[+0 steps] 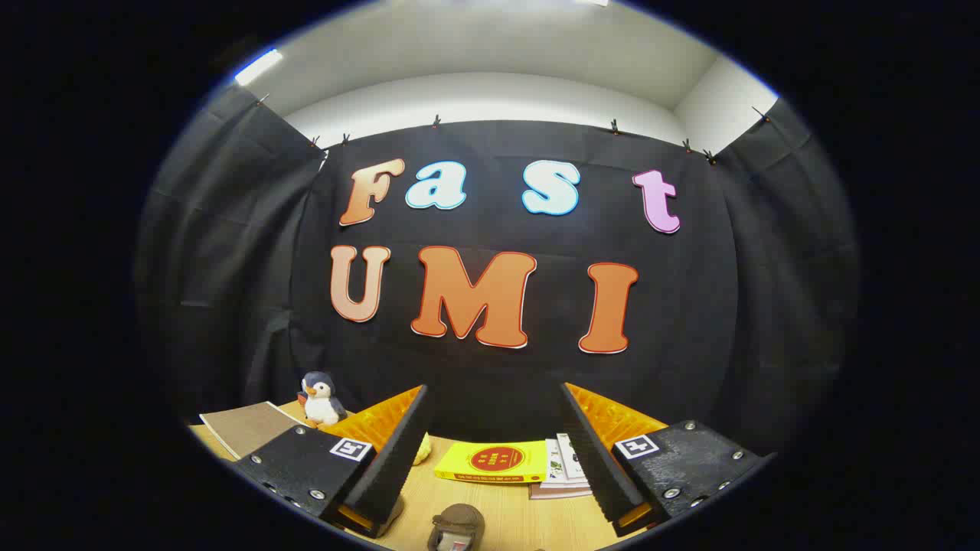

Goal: Open the storage box then place both shoes into the box .Put the left shoe in first, then the right shoe, with the right side of both shoes facing outward in a uniform manner.

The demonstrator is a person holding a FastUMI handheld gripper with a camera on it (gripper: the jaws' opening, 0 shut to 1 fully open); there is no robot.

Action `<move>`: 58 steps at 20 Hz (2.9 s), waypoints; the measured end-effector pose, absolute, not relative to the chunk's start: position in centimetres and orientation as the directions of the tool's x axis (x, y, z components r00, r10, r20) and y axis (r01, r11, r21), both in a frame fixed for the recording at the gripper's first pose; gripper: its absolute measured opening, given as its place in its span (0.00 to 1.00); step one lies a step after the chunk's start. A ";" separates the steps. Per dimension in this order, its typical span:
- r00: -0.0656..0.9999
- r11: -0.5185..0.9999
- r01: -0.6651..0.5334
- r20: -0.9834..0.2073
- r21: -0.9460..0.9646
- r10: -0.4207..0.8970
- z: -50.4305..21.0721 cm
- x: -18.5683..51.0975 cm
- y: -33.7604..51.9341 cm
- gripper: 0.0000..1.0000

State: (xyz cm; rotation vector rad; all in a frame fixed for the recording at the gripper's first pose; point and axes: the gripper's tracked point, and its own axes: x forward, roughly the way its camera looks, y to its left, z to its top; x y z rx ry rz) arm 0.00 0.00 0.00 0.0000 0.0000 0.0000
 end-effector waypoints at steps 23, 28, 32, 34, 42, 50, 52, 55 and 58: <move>0.939 0.964 -0.254 -0.222 0.073 0.264 -7.0 1.3 11.4 0.99; 0.788 0.835 -0.401 -0.323 0.377 0.524 -12.6 0.3 19.4 0.99; 0.649 0.690 -0.407 -0.342 0.599 0.679 -16.8 -0.8 24.6 0.98; 0.577 0.612 -0.376 -0.340 0.696 0.742 -18.8 -1.4 27.0 0.97; 0.273 0.354 -0.177 -0.300 0.918 0.914 -26.6 -4.8 34.9 0.97; 0.226 0.086 0.044 -0.094 0.995 0.970 -27.7 -5.0 38.4 0.95; 0.262 0.013 0.062 -0.029 0.998 0.965 -26.8 -4.7 38.0 0.95; 0.282 -0.011 0.108 -0.020 0.994 0.959 -26.9 -4.1 38.8 0.88; 0.317 -0.024 0.080 -0.003 0.997 0.948 -26.1 -3.8 38.6 0.78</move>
